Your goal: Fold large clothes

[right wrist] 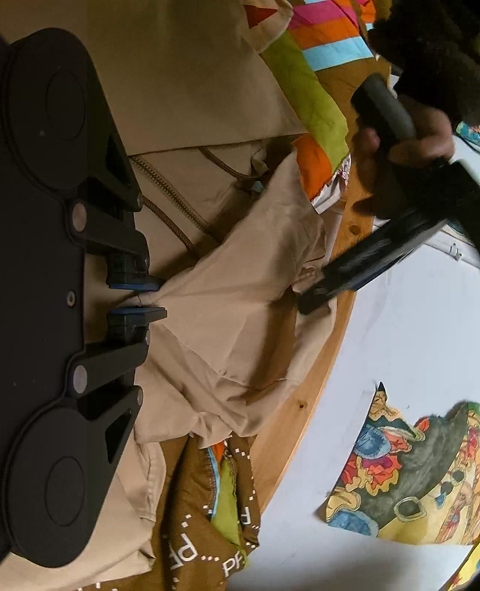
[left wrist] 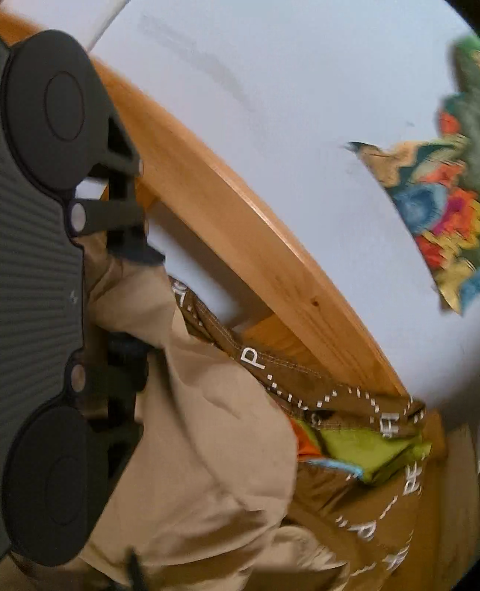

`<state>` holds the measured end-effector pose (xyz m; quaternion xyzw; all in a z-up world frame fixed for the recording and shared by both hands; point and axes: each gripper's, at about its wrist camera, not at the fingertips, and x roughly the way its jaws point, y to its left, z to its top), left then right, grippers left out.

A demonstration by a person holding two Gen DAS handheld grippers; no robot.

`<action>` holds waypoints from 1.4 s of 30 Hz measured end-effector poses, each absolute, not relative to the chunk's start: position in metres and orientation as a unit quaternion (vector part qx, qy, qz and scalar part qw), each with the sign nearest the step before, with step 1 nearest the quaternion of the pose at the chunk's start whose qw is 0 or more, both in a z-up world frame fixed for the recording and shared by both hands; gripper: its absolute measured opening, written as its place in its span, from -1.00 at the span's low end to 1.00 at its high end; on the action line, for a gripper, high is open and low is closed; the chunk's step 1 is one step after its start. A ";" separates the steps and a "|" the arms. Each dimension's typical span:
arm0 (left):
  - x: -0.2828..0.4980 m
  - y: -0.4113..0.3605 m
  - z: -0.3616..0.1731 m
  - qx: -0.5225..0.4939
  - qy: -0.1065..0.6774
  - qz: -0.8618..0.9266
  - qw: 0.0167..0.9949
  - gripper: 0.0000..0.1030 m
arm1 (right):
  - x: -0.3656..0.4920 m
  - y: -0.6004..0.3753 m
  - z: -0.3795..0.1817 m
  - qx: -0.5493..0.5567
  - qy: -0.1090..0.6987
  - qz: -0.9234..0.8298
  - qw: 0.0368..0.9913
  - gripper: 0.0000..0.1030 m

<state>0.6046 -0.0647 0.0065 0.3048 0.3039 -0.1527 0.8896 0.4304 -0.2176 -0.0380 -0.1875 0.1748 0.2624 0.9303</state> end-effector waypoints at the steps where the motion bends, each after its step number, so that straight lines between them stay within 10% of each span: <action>1: 0.605 -0.062 0.008 0.283 0.310 -0.156 0.894 -0.51 | 0.430 -0.218 -0.039 -0.186 0.175 0.262 0.931 -0.83; 5: 0.589 -0.060 0.014 0.274 0.287 -0.146 0.906 -0.77 | 0.430 -0.218 -0.040 -0.185 0.175 0.263 0.931 -0.83; 20: 0.527 -0.043 0.056 0.272 0.227 -0.156 0.922 -0.79 | 0.434 -0.230 0.030 0.111 0.201 0.422 0.877 -0.53; 27: 0.461 -0.013 0.082 0.251 0.173 -0.196 0.932 -0.80 | 0.453 -0.199 -0.003 0.067 0.270 0.319 0.906 -0.57; 33: 0.366 -0.016 0.035 0.294 0.149 -0.237 0.914 -0.80 | 0.480 -0.239 -0.004 0.145 0.270 0.266 0.914 -0.77; 42: 0.314 -0.040 -0.040 0.293 0.215 -0.227 0.904 -0.80 | 0.435 -0.284 -0.005 0.140 0.398 0.280 0.862 -0.32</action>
